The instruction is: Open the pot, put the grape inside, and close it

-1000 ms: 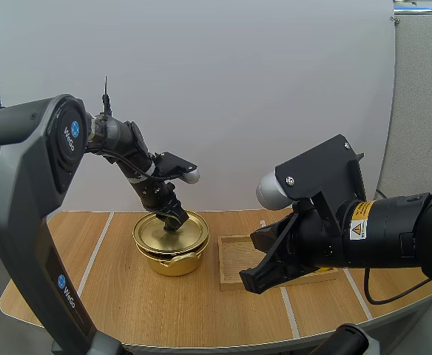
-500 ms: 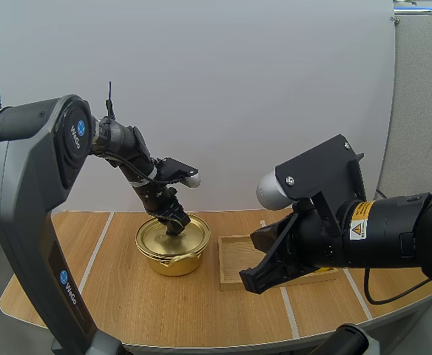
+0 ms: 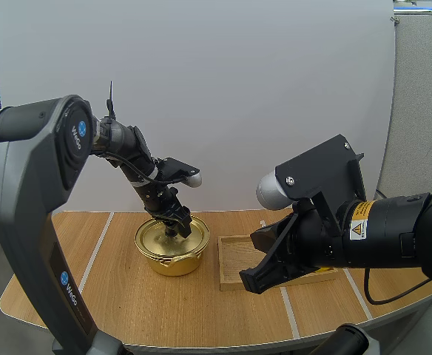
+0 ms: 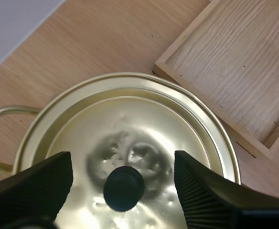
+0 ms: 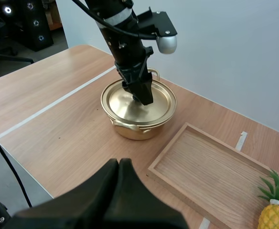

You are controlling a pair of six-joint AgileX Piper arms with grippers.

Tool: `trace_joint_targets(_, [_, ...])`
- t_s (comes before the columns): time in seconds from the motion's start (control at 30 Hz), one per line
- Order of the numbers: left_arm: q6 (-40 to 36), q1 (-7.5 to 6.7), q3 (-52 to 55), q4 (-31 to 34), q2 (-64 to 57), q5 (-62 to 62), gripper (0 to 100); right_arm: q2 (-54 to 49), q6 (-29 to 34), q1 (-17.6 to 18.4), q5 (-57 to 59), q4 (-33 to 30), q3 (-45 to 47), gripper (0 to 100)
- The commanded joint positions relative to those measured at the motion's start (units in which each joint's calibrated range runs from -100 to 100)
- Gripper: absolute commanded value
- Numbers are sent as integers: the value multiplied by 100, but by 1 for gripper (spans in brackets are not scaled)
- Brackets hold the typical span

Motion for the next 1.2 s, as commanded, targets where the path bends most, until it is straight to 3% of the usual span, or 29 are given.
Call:
trace_joint_targets(0.0, [-52, -9, -60, -7, -756, 276, 100, -62, -6, 3, -57, -7, -10, 0])
trace_joint_targets(0.23, [-241, -9, -621, 17, -2403, 1372, 100, -62, -6, 3, -57, -7, -10, 0])
trace_joint_targets(0.67, [-594, -9, -1362, 211, -5530, 2121, 100, -62, -6, 3, -57, 15, -10, 0])
trace_joint_targets(1.17, [-1436, -9, -1368, 211, -7539, 2181, 100, -62, -6, 3, -57, 15, -10, 0])
